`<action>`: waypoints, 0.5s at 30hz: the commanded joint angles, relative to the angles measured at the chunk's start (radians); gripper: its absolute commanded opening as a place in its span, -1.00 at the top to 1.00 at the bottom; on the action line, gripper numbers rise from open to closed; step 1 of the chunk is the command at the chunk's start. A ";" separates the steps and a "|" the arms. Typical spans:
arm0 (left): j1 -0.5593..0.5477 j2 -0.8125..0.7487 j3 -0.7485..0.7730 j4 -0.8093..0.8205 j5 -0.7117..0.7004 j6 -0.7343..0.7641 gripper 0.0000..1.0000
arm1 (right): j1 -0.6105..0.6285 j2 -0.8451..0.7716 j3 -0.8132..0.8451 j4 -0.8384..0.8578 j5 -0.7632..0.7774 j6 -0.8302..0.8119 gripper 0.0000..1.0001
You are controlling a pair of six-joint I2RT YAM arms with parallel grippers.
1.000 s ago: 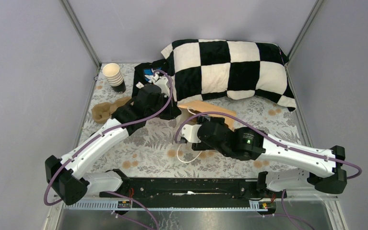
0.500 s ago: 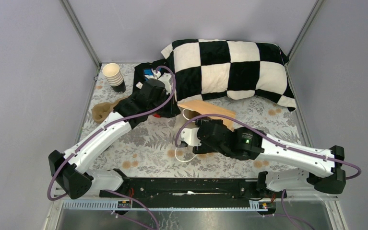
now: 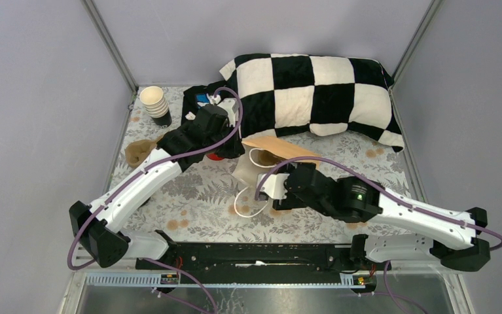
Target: Pack the takeout coffee
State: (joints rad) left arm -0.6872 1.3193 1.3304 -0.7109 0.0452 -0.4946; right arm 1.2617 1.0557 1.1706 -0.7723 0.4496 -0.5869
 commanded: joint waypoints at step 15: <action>-0.001 0.063 0.167 -0.082 0.001 -0.061 0.90 | -0.004 0.052 -0.062 0.101 -0.055 -0.173 0.30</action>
State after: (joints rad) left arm -0.6872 1.3853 1.4666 -0.8001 0.0349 -0.5270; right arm 1.2610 1.0798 1.0946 -0.7410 0.3985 -0.6872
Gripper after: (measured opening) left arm 0.053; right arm 0.762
